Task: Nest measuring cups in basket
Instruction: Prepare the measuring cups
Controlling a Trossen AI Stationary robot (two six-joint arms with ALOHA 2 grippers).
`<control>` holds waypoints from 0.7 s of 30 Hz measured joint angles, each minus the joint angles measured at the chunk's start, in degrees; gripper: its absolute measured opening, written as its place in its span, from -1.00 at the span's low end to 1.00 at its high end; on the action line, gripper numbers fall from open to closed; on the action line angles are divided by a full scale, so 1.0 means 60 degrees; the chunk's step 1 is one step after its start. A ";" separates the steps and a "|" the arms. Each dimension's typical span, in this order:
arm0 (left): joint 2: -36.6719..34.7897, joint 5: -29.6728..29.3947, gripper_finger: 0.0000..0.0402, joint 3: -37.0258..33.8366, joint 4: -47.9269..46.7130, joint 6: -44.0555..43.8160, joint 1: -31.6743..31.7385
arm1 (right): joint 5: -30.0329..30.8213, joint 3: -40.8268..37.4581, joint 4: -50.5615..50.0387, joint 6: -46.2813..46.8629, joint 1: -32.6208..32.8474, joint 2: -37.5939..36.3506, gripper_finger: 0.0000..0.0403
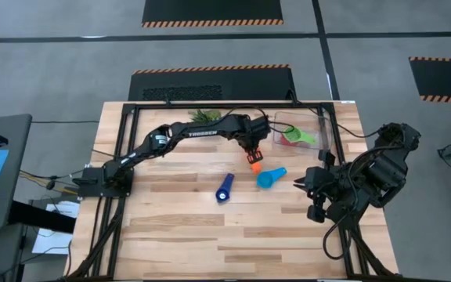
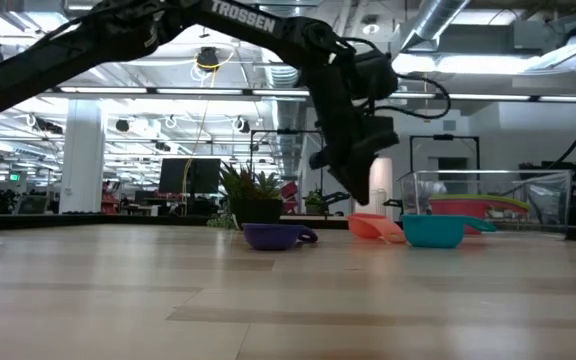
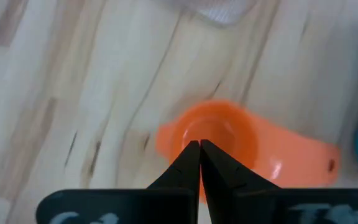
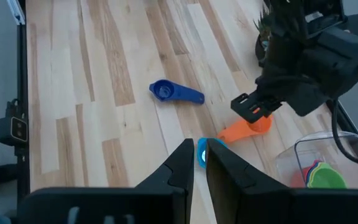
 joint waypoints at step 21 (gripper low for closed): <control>0.0388 -0.0493 -1.00 0.0018 -0.1423 -0.1045 0.0003 | -0.0025 0.0000 -0.0033 0.0021 0.0022 0.0004 -0.67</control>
